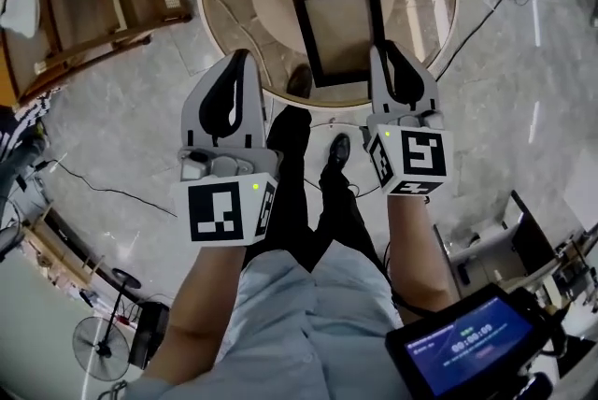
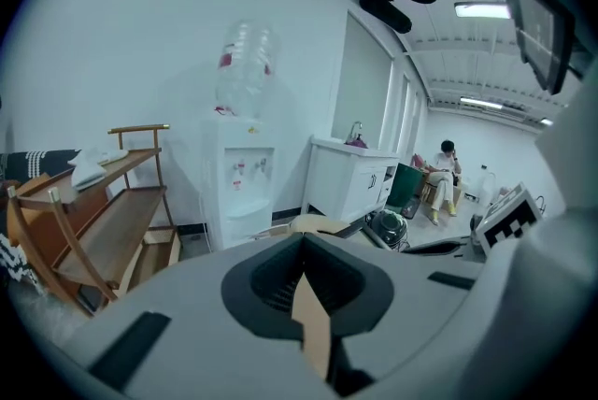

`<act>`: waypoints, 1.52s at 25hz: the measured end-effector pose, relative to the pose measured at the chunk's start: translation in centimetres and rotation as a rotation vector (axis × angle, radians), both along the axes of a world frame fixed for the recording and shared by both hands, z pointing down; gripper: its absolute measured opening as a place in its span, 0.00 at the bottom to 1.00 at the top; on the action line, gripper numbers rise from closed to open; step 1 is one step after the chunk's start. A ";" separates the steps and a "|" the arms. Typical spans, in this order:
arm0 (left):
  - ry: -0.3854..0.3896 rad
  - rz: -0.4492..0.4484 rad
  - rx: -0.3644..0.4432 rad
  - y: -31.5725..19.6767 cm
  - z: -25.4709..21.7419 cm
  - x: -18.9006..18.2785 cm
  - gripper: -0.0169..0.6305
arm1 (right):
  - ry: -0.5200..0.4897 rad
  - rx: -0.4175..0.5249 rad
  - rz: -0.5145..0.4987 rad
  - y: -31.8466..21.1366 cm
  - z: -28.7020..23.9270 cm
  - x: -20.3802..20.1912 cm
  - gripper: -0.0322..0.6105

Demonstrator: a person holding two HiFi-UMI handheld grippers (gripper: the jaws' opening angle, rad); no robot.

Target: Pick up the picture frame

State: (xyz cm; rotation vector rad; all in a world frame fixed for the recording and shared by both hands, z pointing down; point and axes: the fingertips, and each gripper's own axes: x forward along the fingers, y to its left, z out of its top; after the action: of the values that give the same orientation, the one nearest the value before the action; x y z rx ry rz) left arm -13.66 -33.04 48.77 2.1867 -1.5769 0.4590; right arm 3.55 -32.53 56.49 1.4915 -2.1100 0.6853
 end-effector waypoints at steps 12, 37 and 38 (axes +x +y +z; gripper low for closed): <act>0.001 -0.032 0.221 4.3 -13.8 1.9 0.04 | -0.029 0.243 -0.050 1.9 -16.0 -0.3 0.17; -0.053 -0.066 0.699 20.0 -38.5 8.7 0.04 | -0.077 0.757 -0.108 17.5 -44.6 4.9 0.17; -0.051 -0.067 0.711 20.4 -39.1 9.1 0.04 | -0.074 0.773 -0.114 18.0 -45.2 5.2 0.17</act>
State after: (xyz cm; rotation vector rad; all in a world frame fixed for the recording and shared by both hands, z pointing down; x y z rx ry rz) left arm -4.59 -12.67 9.63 2.6089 -2.0603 -0.0991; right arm 8.71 -14.53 11.26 1.6921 -2.6505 -0.1636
